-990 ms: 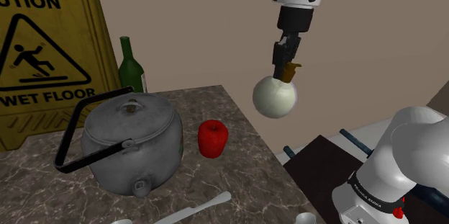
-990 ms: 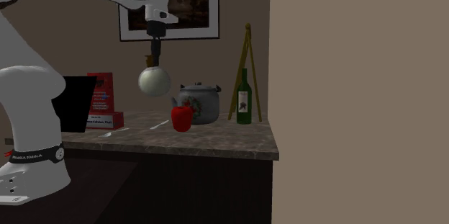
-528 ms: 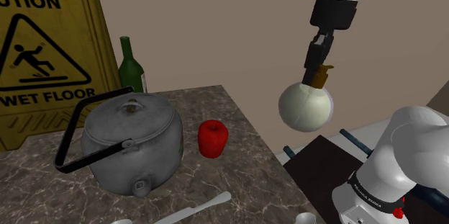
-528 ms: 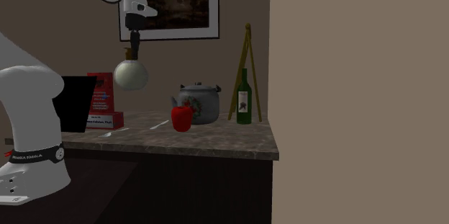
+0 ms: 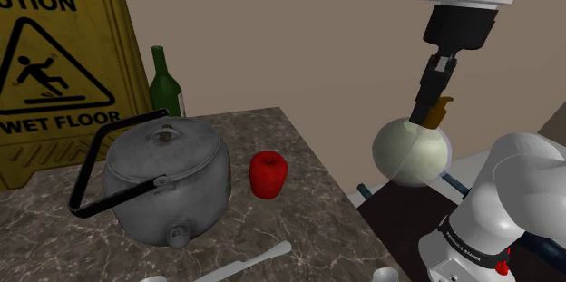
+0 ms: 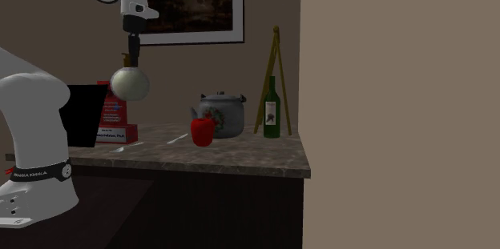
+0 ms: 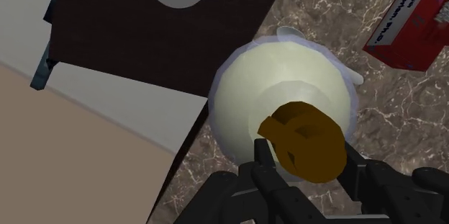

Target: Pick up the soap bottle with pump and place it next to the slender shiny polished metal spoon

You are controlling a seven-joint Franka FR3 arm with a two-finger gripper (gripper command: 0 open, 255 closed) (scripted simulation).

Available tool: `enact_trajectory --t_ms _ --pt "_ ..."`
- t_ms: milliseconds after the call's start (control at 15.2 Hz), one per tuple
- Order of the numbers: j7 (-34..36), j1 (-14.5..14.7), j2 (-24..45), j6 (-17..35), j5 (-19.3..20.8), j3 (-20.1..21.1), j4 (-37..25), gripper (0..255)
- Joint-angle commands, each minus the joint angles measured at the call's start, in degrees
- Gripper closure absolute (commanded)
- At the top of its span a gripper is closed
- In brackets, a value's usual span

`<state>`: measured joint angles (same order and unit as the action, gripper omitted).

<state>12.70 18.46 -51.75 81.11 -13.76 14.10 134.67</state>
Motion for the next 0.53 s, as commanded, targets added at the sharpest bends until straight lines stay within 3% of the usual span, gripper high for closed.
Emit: enact_trajectory --t_ms 0,462 --pt "-0.07 0.15 -0.68 1.29 -0.3 0.28 1.93 255" --pt "-0.53 0.59 -2.4 5.83 -1.23 1.2 8.19 255"
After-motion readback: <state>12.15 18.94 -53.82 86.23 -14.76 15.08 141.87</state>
